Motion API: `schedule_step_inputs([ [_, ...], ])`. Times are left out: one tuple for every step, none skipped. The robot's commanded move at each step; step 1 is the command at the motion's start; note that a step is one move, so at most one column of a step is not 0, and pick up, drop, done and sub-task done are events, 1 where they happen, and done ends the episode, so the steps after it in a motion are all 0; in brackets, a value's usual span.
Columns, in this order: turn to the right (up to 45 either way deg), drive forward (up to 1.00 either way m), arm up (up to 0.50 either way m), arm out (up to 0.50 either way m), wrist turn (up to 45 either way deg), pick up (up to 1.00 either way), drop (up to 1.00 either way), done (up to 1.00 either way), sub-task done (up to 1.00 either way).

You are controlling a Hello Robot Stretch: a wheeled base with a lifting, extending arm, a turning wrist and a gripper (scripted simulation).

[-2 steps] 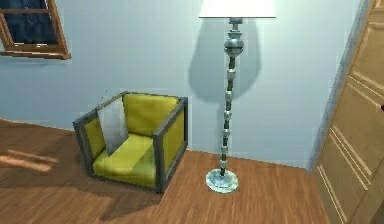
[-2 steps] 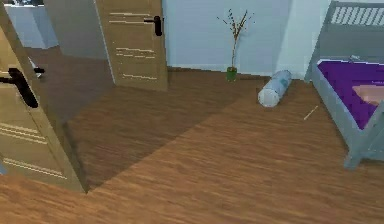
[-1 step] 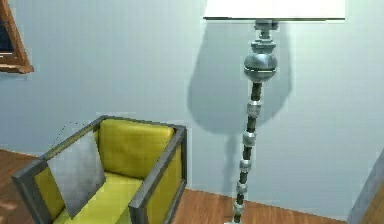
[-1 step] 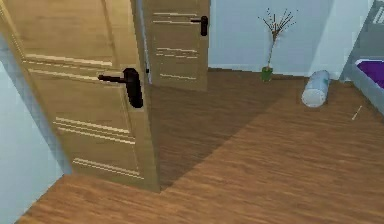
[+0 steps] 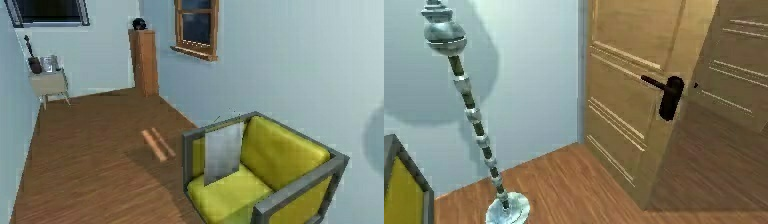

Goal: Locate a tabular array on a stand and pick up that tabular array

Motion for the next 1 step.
schedule_step_inputs([
  [-30.0,0.0,0.0,0.0,0.0,0.0,0.0,0.0,0.0],
])
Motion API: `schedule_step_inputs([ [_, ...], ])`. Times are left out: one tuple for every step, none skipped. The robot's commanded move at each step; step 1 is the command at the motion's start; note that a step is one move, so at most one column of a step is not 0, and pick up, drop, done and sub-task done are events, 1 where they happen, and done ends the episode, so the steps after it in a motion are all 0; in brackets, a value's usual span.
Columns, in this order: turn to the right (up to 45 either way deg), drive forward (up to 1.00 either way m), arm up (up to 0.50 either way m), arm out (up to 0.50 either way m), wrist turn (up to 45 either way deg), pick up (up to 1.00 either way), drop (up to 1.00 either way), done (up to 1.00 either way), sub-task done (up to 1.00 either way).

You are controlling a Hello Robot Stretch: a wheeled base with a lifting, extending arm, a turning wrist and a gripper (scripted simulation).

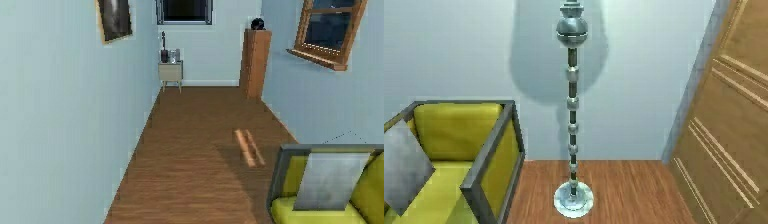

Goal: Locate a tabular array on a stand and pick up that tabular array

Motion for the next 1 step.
schedule_step_inputs([
  [0.0,1.0,0.0,0.0,0.0,0.0,0.0,0.0,0.0],
])
